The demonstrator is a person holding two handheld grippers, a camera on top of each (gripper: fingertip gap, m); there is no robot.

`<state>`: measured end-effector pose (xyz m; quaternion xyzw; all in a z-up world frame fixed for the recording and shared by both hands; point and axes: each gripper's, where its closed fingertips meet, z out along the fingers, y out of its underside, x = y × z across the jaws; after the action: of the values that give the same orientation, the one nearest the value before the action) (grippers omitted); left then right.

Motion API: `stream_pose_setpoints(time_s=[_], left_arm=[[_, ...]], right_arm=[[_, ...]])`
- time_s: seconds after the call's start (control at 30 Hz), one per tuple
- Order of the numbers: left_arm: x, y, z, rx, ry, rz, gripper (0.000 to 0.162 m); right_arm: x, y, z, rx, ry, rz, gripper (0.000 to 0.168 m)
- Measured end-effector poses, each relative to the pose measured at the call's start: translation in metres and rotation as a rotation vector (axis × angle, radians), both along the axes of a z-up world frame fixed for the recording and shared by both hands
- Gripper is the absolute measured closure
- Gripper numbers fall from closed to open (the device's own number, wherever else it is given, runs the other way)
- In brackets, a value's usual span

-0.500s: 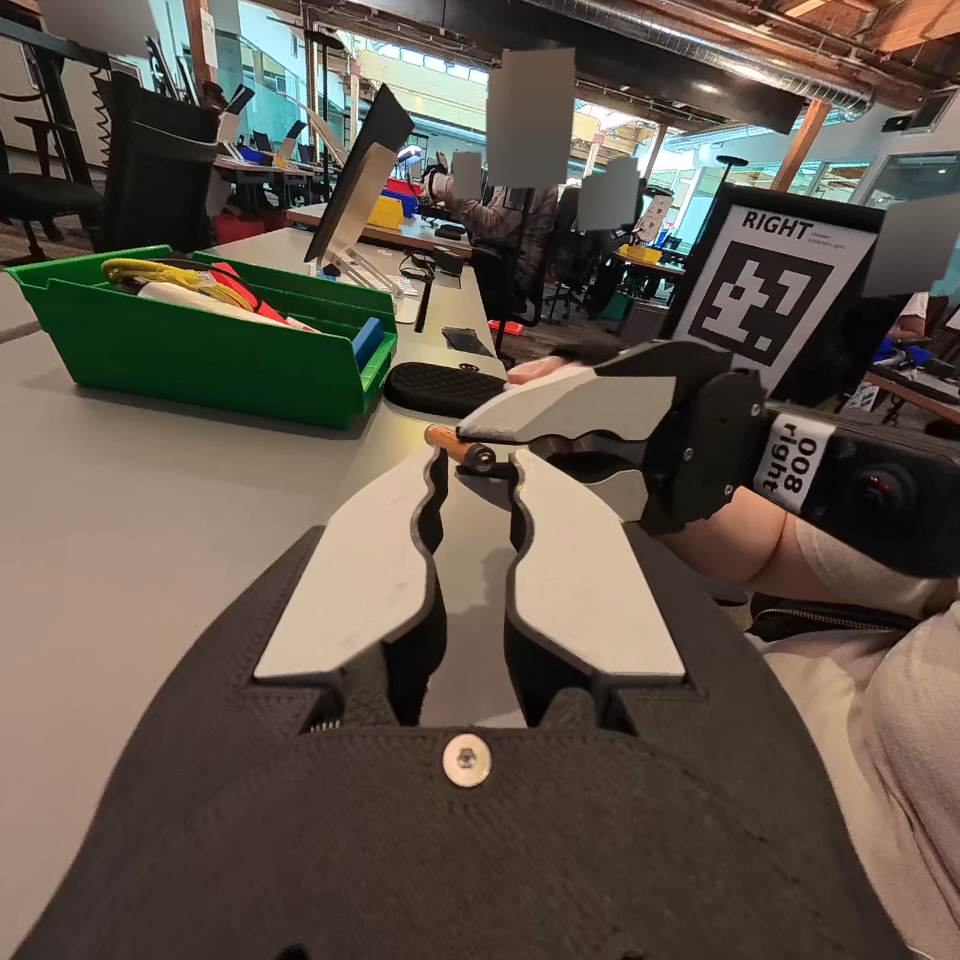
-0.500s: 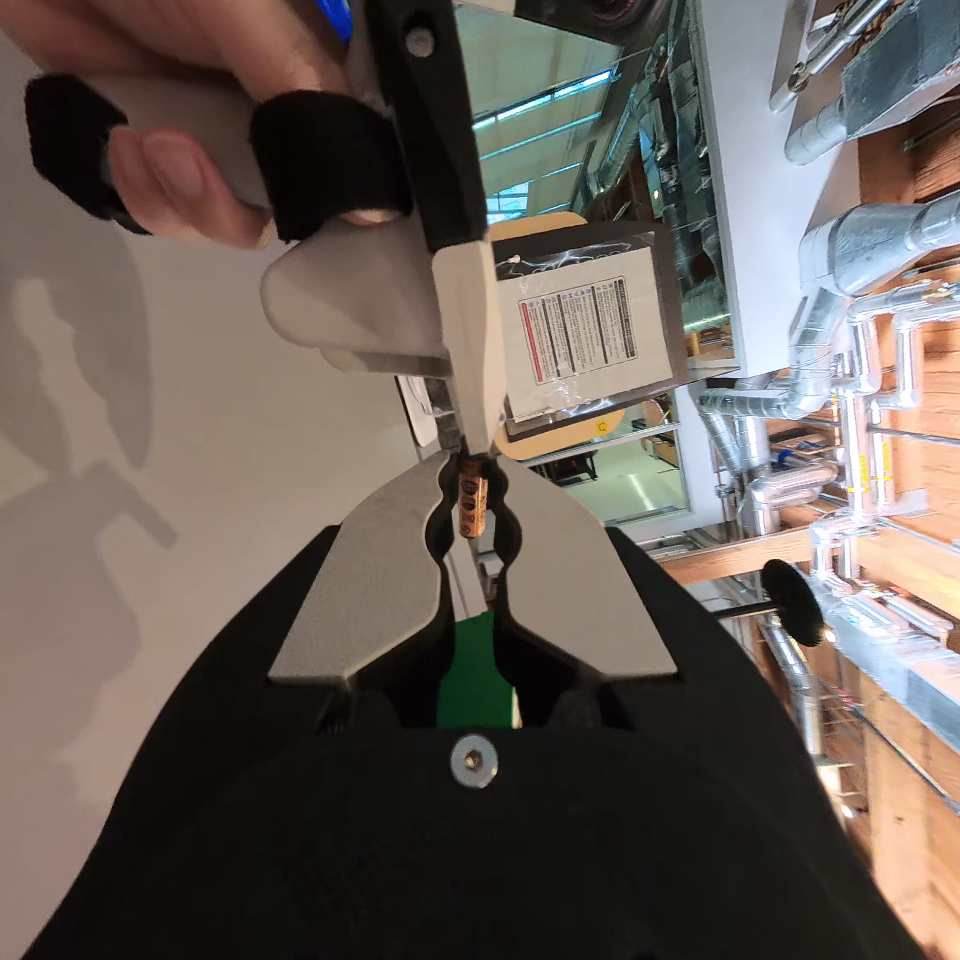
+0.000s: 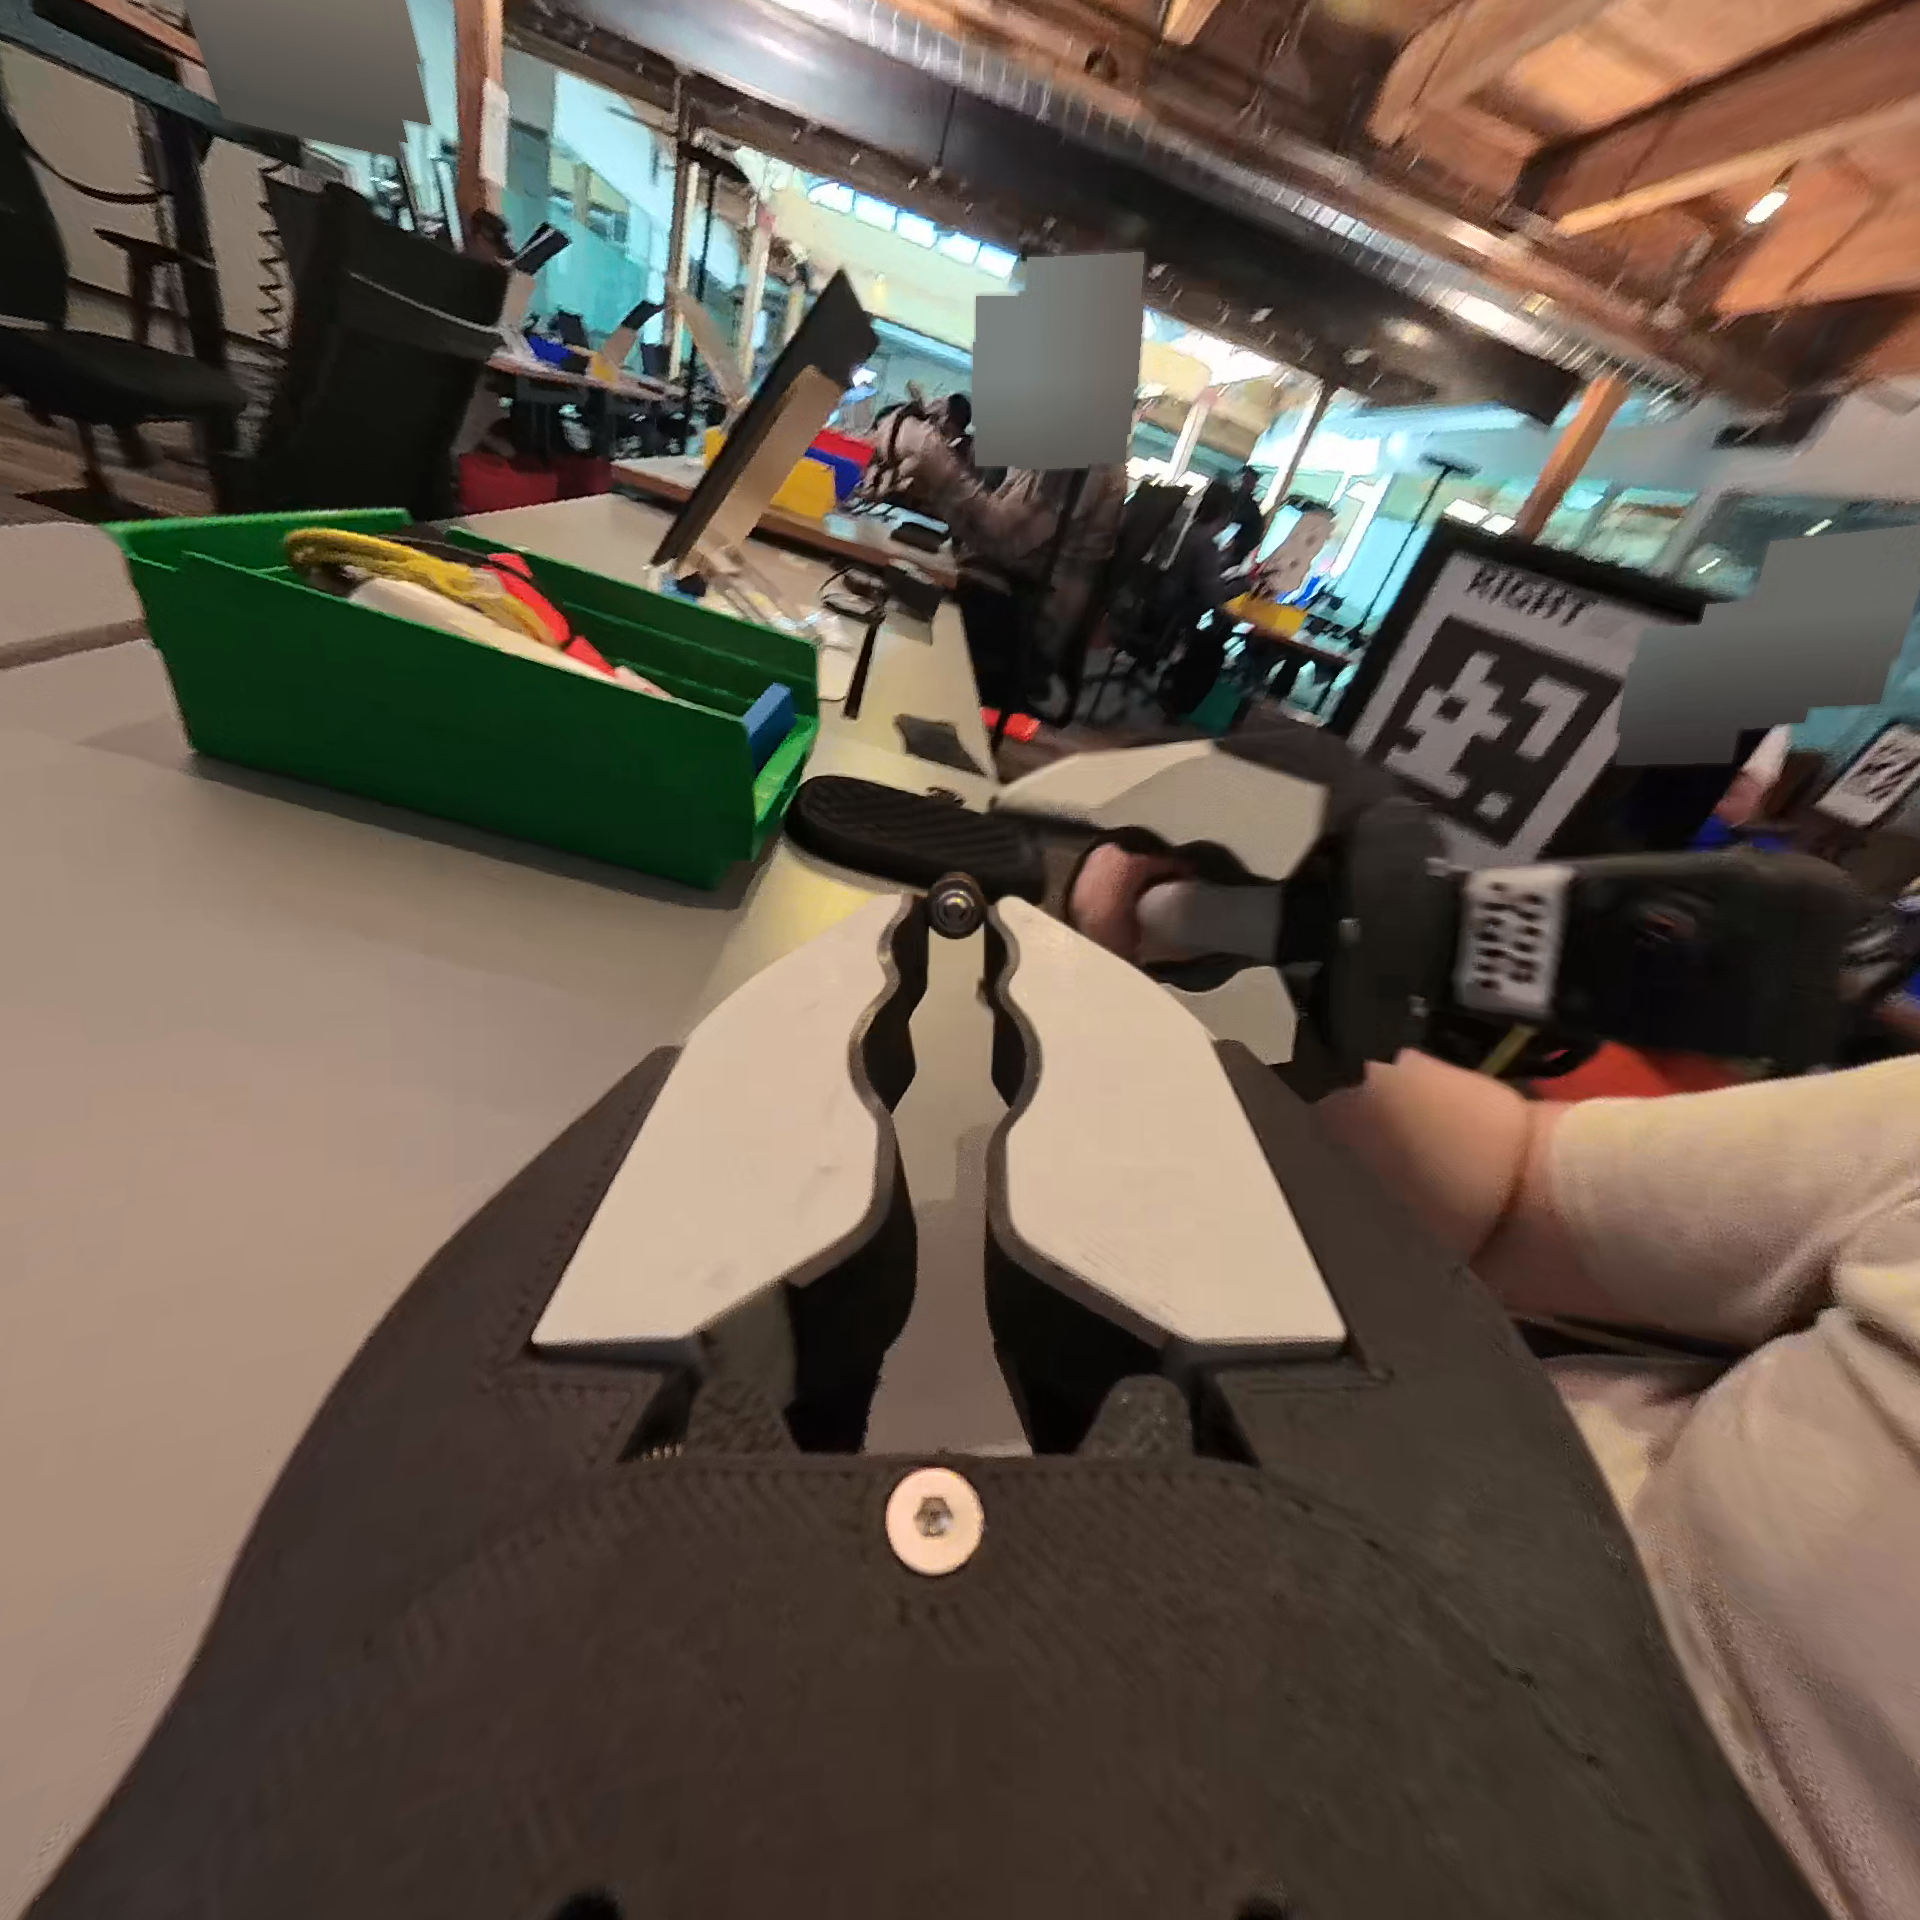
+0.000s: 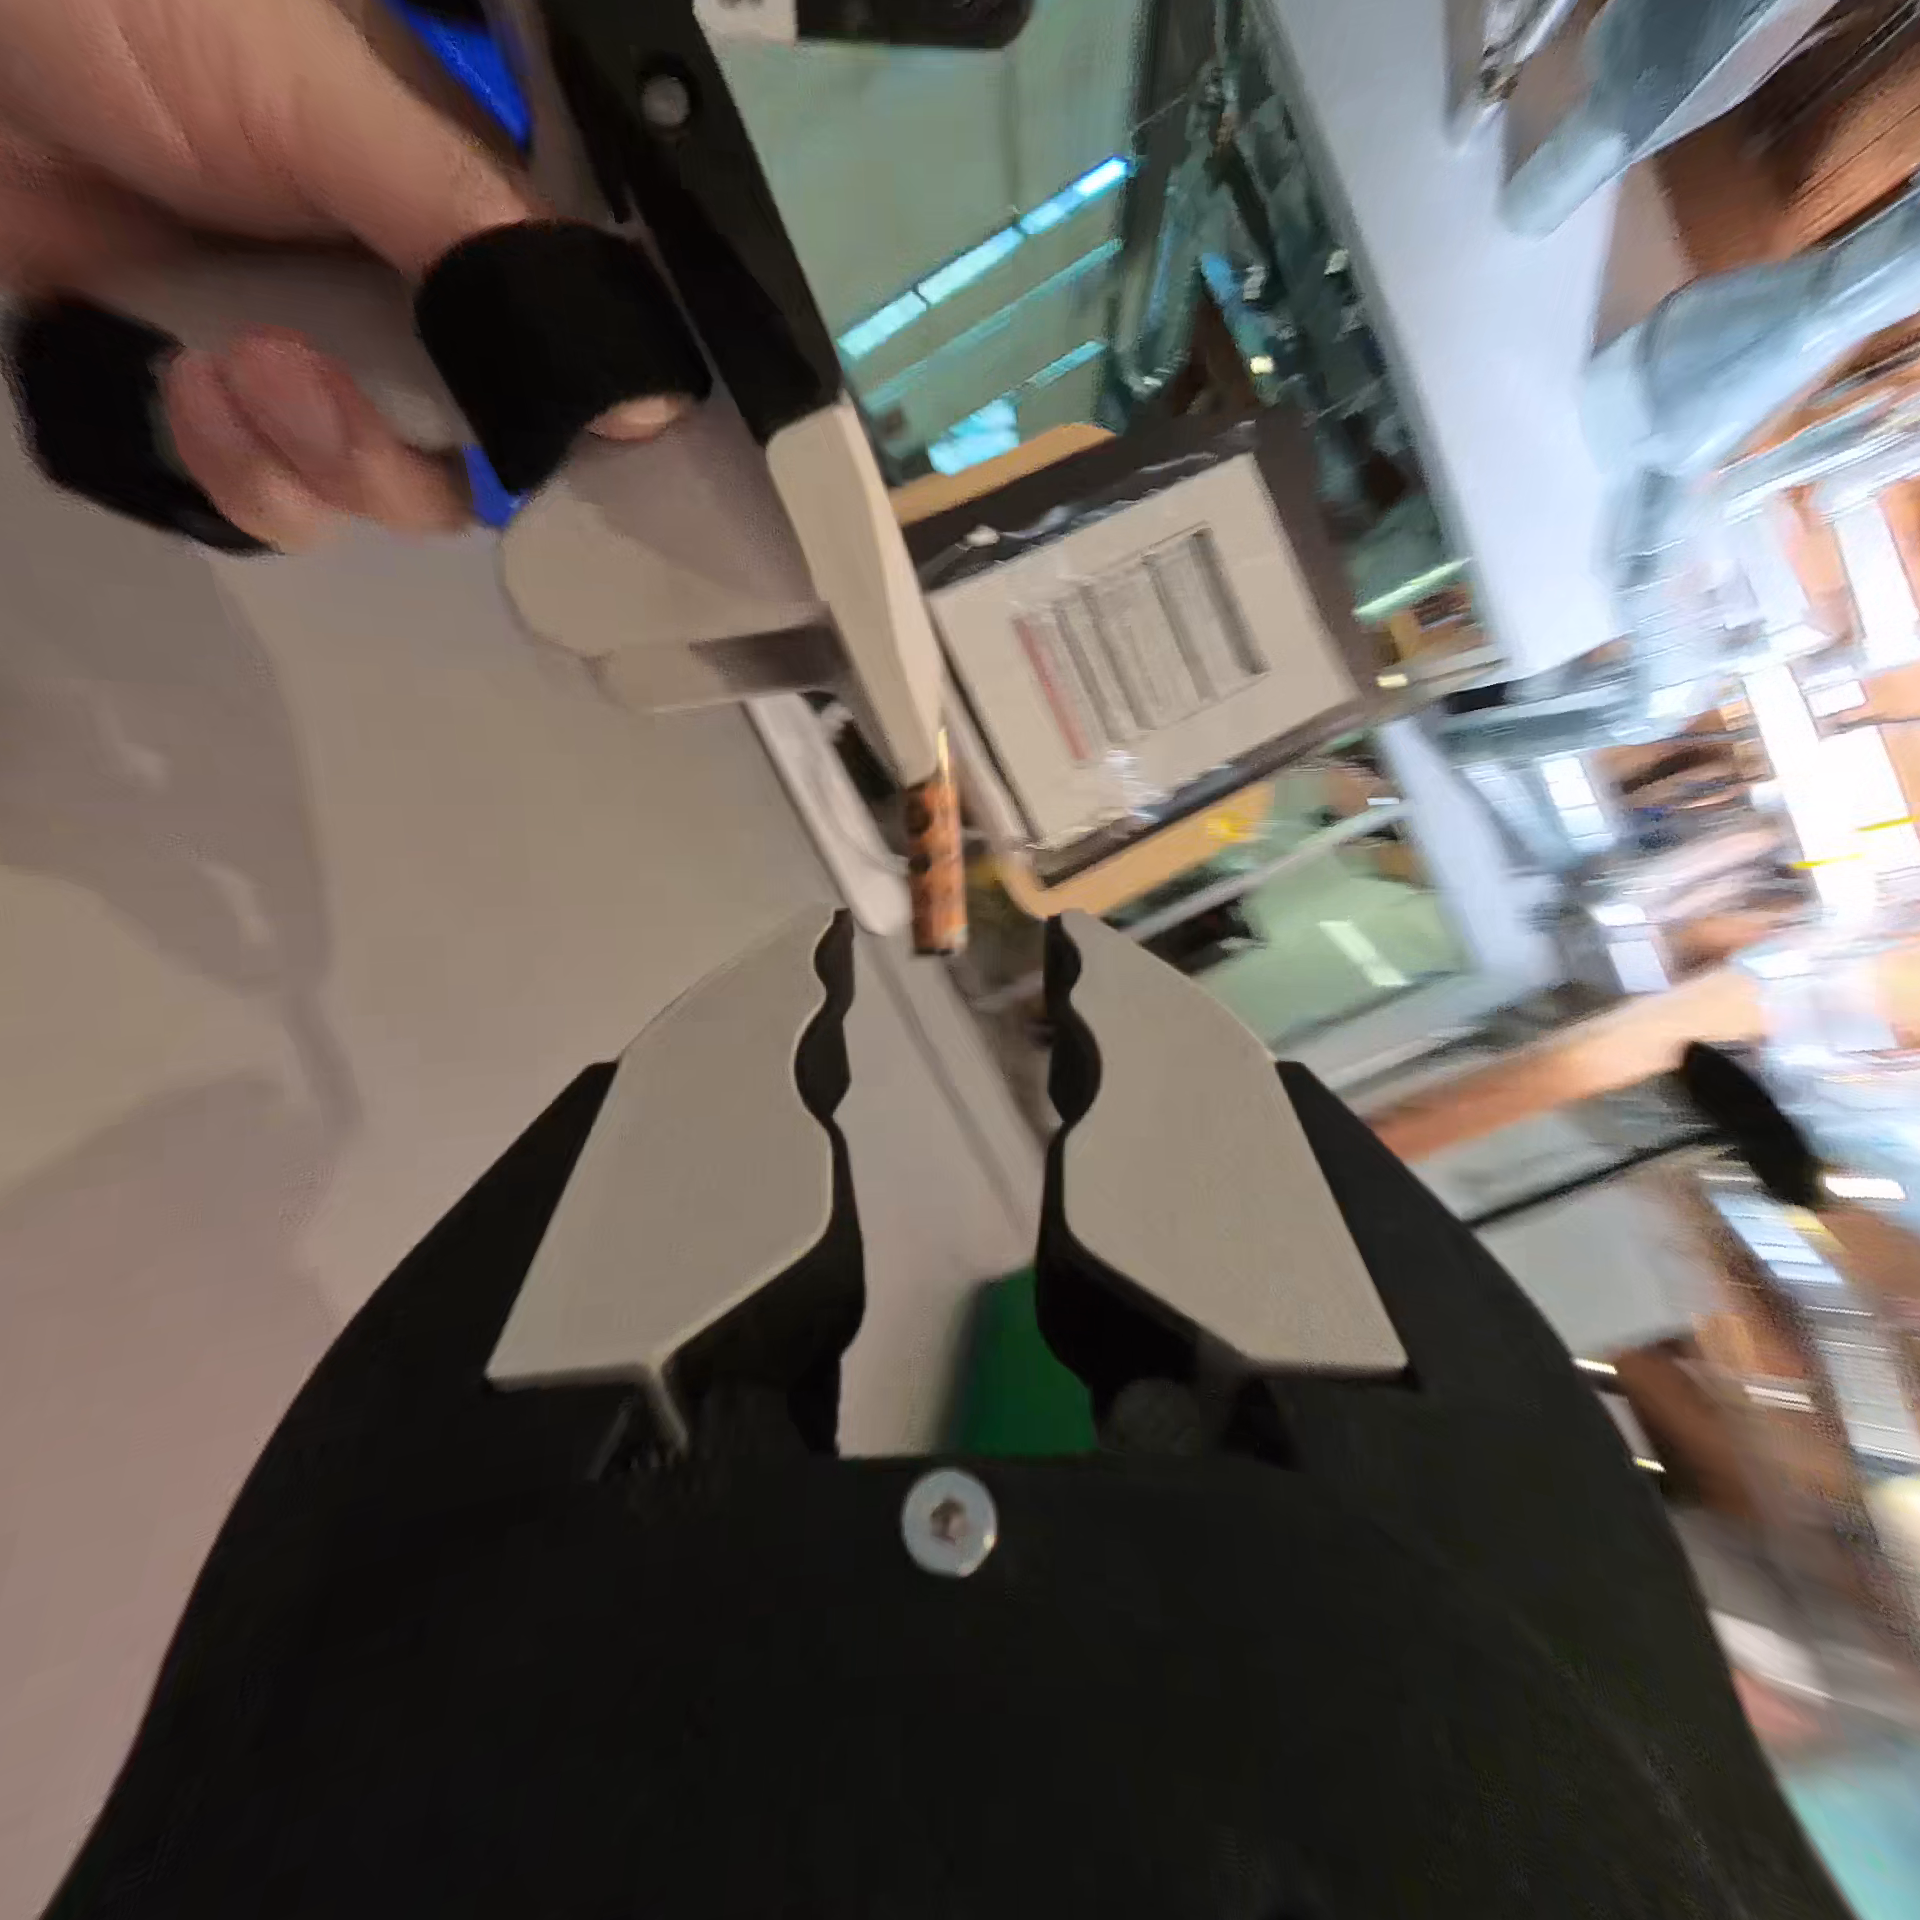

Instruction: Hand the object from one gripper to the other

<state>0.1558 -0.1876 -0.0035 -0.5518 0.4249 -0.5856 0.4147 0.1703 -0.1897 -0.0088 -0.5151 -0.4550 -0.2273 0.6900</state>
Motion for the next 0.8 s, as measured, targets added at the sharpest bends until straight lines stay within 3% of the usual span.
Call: stream_pose_setpoints(time_s=[0.2,0.3,0.47,0.53,0.63,0.67,0.73,0.8], left_arm=[[-0.006,-0.011,0.017,-0.066,-0.117,-0.113,0.153],[-0.004,-0.016,0.014,-0.038,-0.105,-0.129,0.153],[0.001,-0.023,0.007,-0.024,-0.078,-0.153,0.153],[0.003,-0.026,0.005,-0.012,-0.072,-0.173,0.153],[0.006,-0.032,-0.002,-0.010,-0.040,-0.207,0.153],[0.007,-0.029,-0.003,-0.007,-0.038,-0.186,0.143],[0.009,-0.023,-0.006,-0.029,-0.023,-0.154,0.109],[0.009,-0.021,-0.011,-0.045,-0.008,-0.165,0.116]], right_arm=[[0.003,-0.013,0.003,-0.573,0.807,0.491,0.125],[0.003,-0.018,0.014,-0.725,1.064,0.685,0.127],[-0.005,-0.020,0.009,-0.869,1.142,0.795,0.140],[-0.007,-0.023,0.005,-0.893,1.115,0.822,0.157],[0.001,-0.026,0.011,-0.876,1.151,0.870,0.158],[0.009,-0.021,0.012,-0.853,1.158,0.833,0.158],[0.044,-0.007,0.022,-0.714,1.156,0.694,0.158],[0.112,0.016,0.047,-0.475,1.141,0.459,0.157]])
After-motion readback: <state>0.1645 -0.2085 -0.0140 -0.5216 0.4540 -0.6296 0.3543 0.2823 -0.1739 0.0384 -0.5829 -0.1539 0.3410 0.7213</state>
